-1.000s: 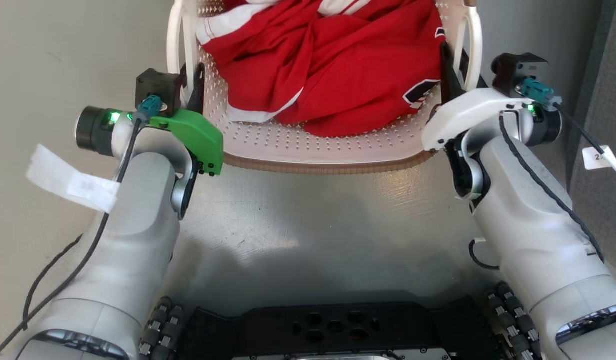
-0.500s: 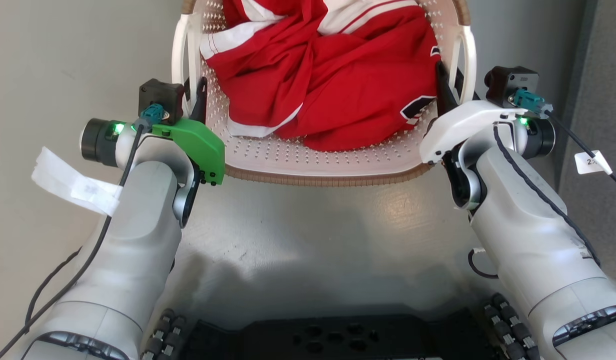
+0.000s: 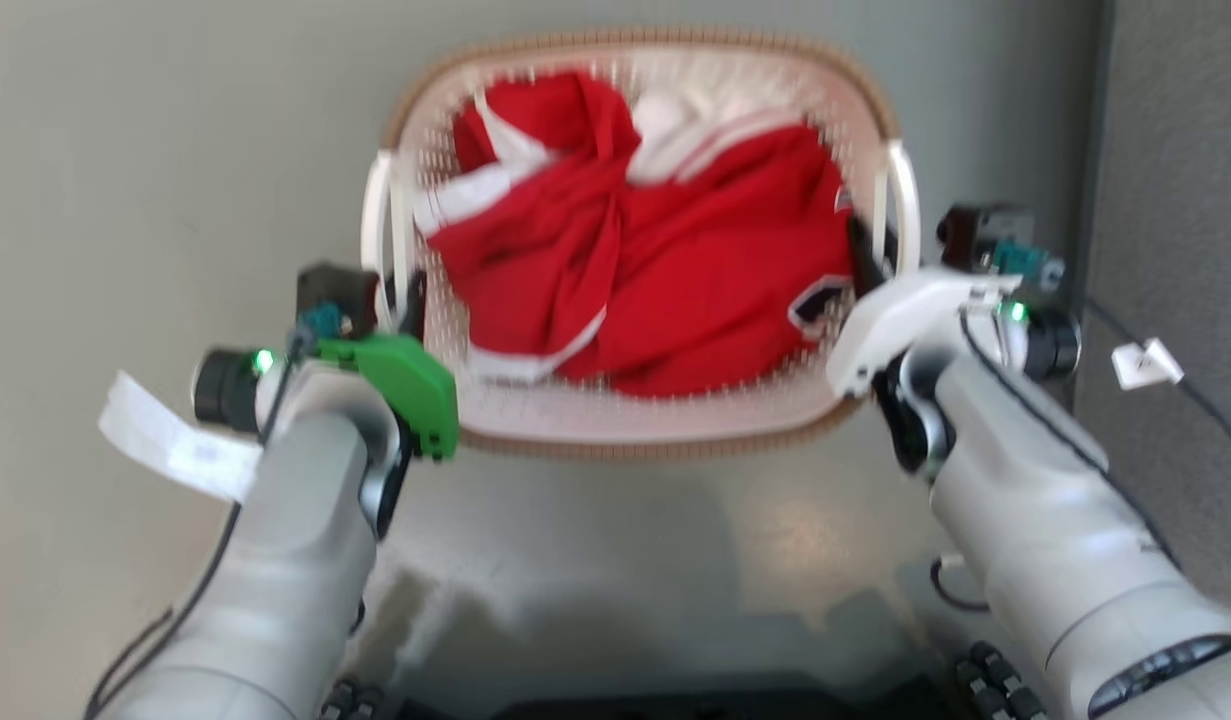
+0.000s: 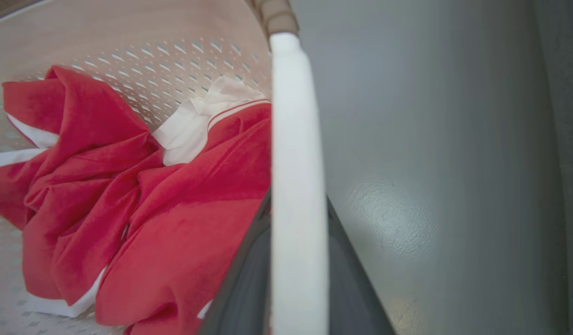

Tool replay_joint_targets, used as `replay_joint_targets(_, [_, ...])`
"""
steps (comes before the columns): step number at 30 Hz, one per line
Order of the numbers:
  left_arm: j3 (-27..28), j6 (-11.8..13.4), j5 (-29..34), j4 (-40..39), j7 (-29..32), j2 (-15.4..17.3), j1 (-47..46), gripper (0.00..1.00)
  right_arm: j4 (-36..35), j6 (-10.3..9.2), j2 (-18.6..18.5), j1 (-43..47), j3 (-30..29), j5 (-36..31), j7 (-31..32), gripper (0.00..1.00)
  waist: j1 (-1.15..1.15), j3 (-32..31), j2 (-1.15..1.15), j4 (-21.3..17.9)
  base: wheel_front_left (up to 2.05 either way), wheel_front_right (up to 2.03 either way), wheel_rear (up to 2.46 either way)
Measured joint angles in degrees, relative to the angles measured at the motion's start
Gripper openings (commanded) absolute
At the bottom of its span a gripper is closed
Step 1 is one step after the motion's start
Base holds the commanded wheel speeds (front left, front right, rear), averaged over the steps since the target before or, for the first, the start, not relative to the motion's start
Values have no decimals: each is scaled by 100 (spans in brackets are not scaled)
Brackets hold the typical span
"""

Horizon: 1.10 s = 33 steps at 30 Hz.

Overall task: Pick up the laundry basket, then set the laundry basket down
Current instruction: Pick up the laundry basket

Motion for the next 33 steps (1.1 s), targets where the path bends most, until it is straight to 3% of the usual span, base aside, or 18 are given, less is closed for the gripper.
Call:
replay_joint_targets(19, [-327, -111, -660, 550, 303, -71, 975, 0, 670, 334, 103, 793, 635, 782, 655, 0, 0, -1496, 0, -22, 0, 0, 0])
replay_joint_targets(33, [-555, -237, -987, 742, 732, -81, 1657, 0, 745, 387, 116, 1457, 1120, 1250, 1218, 0, 0, -2633, 0, -98, 0, 0, 0])
